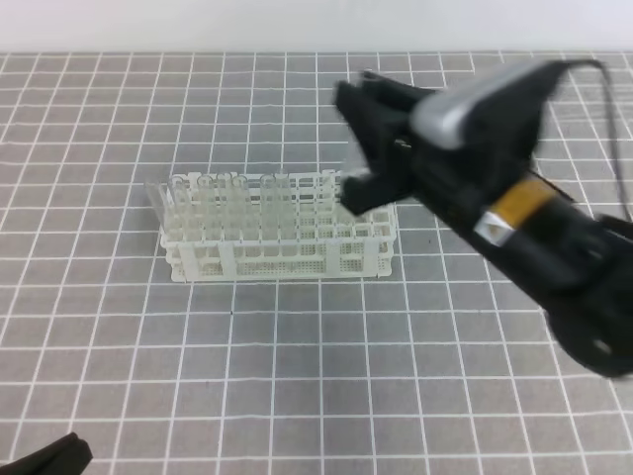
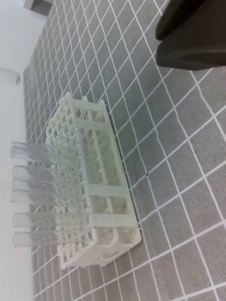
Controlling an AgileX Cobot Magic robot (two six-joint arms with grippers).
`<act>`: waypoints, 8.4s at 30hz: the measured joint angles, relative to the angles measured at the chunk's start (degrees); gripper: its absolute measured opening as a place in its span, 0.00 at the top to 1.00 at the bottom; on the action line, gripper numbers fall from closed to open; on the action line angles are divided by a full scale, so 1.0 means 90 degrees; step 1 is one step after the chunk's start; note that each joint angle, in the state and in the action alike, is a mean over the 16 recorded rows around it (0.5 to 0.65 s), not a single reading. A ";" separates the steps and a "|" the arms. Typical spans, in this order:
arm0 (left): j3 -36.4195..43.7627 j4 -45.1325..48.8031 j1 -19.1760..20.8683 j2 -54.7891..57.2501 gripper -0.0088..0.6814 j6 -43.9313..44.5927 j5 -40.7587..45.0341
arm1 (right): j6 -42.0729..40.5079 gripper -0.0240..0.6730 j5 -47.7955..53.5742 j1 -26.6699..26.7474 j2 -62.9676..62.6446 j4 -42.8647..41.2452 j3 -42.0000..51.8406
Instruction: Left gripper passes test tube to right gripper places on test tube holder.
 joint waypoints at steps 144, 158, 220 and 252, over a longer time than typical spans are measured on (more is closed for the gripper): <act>0.0016 0.0002 0.0002 0.0005 0.99 0.0002 -0.0009 | 0.2134 0.98 0.4677 -0.1360 -0.6977 -0.1292 0.4344; -0.0011 0.0012 -0.0001 -0.0003 0.99 0.0000 0.0025 | 0.2133 0.98 0.5155 -0.2846 -0.9385 -0.1444 0.5379; -0.0005 0.0023 0.0000 0.0005 0.99 0.0000 0.0020 | -0.1548 0.98 0.6665 -0.3875 -0.9575 0.1372 0.5378; -0.0005 0.0110 0.3470 -0.0063 0.99 -0.0558 -0.1178 | -0.1548 0.98 0.6665 -0.3875 -0.9565 0.1372 0.5378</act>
